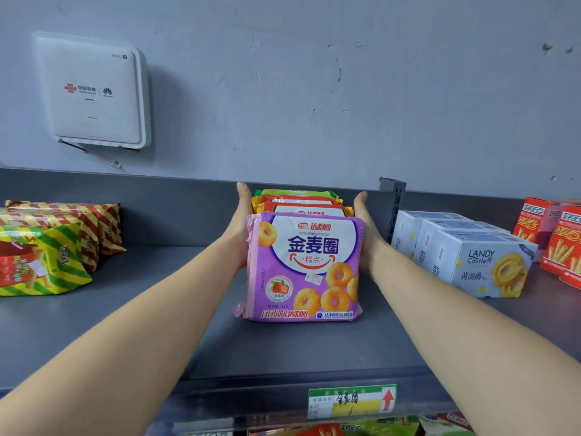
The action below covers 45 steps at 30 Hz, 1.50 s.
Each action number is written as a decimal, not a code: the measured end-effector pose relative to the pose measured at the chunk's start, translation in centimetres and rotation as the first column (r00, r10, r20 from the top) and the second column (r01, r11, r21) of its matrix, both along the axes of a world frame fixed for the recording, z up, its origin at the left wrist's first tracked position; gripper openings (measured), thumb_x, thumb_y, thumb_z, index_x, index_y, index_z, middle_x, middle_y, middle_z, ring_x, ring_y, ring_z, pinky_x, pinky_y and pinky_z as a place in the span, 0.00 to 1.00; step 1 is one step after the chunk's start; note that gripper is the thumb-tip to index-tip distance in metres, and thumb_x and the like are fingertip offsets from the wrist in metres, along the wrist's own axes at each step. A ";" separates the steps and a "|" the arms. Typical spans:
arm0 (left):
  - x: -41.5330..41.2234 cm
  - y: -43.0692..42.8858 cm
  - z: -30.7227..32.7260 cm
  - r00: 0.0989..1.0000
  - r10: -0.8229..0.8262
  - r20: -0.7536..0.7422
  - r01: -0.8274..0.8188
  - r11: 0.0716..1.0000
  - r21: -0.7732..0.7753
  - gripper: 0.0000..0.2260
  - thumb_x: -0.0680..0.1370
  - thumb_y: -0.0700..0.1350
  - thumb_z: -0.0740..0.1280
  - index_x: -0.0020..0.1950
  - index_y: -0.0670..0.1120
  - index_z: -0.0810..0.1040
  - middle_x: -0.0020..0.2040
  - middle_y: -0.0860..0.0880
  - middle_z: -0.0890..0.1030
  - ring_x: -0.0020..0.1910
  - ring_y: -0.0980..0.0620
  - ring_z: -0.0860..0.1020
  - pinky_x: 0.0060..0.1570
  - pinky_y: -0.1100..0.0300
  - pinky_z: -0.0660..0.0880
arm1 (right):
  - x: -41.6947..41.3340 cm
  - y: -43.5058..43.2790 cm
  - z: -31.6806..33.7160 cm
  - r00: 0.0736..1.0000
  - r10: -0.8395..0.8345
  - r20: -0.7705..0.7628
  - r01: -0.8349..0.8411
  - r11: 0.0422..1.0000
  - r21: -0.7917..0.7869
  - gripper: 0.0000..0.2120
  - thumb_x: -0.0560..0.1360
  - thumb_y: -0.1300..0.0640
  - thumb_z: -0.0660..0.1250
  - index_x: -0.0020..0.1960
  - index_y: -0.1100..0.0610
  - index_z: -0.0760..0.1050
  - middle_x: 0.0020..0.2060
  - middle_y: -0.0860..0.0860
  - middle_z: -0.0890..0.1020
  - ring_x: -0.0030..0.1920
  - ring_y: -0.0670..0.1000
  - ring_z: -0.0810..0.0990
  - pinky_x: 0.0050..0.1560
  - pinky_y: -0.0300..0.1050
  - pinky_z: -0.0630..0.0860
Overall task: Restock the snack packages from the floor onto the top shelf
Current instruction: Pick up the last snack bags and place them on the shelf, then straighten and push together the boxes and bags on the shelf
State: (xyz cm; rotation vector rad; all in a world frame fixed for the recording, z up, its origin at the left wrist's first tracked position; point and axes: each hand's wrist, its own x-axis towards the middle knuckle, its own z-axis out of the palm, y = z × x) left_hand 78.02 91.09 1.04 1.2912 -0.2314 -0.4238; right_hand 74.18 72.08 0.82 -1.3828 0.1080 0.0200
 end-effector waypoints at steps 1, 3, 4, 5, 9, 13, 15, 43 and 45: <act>-0.1 0.2 0.3 1.000 0.024 -0.003 -0.024 0.999 0.035 0.36 0.73 0.73 0.46 0.39 0.44 0.77 0.34 0.46 0.85 0.30 0.46 0.84 0.29 0.54 0.81 | -0.1 0.0 0.3 1.000 -0.028 0.003 0.028 1.000 -0.013 0.42 0.73 0.26 0.39 0.51 0.55 0.79 0.42 0.55 0.86 0.39 0.56 0.86 0.38 0.54 0.83; -0.2 0.5 1.3 0.995 0.102 -0.005 -0.101 0.989 0.104 0.34 0.73 0.73 0.48 0.38 0.44 0.75 0.31 0.46 0.84 0.28 0.47 0.83 0.28 0.54 0.81 | -0.4 -0.2 1.0 0.995 -0.095 0.023 0.096 0.994 -0.043 0.41 0.73 0.26 0.41 0.51 0.56 0.79 0.42 0.55 0.86 0.43 0.57 0.86 0.47 0.56 0.82; -0.2 0.6 1.9 0.988 0.156 0.013 -0.156 0.977 0.143 0.32 0.74 0.72 0.50 0.40 0.45 0.74 0.31 0.46 0.84 0.28 0.47 0.83 0.29 0.55 0.81 | -0.7 -0.3 1.6 0.990 -0.132 0.044 0.135 0.989 -0.069 0.41 0.73 0.26 0.43 0.54 0.57 0.78 0.44 0.55 0.86 0.48 0.58 0.85 0.55 0.58 0.80; -0.5 0.5 2.6 0.978 0.206 0.040 -0.209 0.961 0.180 0.30 0.75 0.71 0.51 0.44 0.45 0.73 0.32 0.47 0.83 0.27 0.48 0.83 0.31 0.55 0.81 | -1.0 -0.6 2.2 0.984 -0.167 0.070 0.173 0.979 -0.107 0.42 0.73 0.26 0.44 0.60 0.58 0.76 0.50 0.56 0.84 0.54 0.59 0.83 0.61 0.60 0.76; -1.7 -0.2 6.2 0.886 0.371 0.279 -0.446 0.844 0.296 0.31 0.79 0.66 0.49 0.71 0.44 0.65 0.56 0.47 0.79 0.43 0.48 0.82 0.36 0.61 0.78 | -3.9 -2.0 5.5 0.921 -0.285 0.267 0.358 0.887 -0.290 0.39 0.76 0.29 0.46 0.70 0.57 0.70 0.68 0.57 0.73 0.70 0.55 0.70 0.72 0.57 0.63; -3.1 -2.6 9.9 0.794 0.341 0.503 -0.546 0.763 0.346 0.35 0.79 0.67 0.48 0.75 0.43 0.64 0.73 0.44 0.68 0.72 0.43 0.64 0.67 0.48 0.62 | -6.9 -5.4 8.4 0.835 -0.340 0.432 0.500 0.795 -0.342 0.33 0.78 0.33 0.49 0.67 0.57 0.73 0.62 0.52 0.78 0.65 0.51 0.74 0.68 0.52 0.67; -4.3 -5.4 11.0 0.759 0.298 0.579 -0.557 0.758 0.339 0.35 0.79 0.66 0.48 0.74 0.42 0.64 0.73 0.43 0.67 0.72 0.42 0.64 0.68 0.46 0.61 | -8.1 -8.3 9.2 0.798 -0.364 0.480 0.556 0.752 -0.354 0.32 0.78 0.33 0.50 0.64 0.56 0.75 0.60 0.51 0.79 0.63 0.50 0.75 0.68 0.51 0.67; -6.9 -30.4 -1.9 0.987 0.147 -0.066 -0.146 0.989 0.022 0.45 0.67 0.79 0.45 0.62 0.48 0.79 0.66 0.41 0.77 0.64 0.37 0.75 0.67 0.40 0.67 | -6.8 -30.1 -1.6 0.978 -0.210 -0.009 0.209 0.977 -0.043 0.41 0.71 0.24 0.46 0.51 0.54 0.84 0.49 0.57 0.86 0.53 0.58 0.84 0.63 0.58 0.74; -7.1 -31.0 -1.7 0.990 0.107 -0.096 -0.109 0.994 -0.021 0.40 0.69 0.77 0.45 0.53 0.49 0.82 0.50 0.41 0.85 0.52 0.39 0.82 0.56 0.40 0.75 | -7.0 -29.9 -1.4 0.987 -0.159 -0.038 0.159 0.987 0.008 0.41 0.70 0.24 0.48 0.49 0.56 0.84 0.48 0.58 0.86 0.50 0.59 0.84 0.60 0.58 0.76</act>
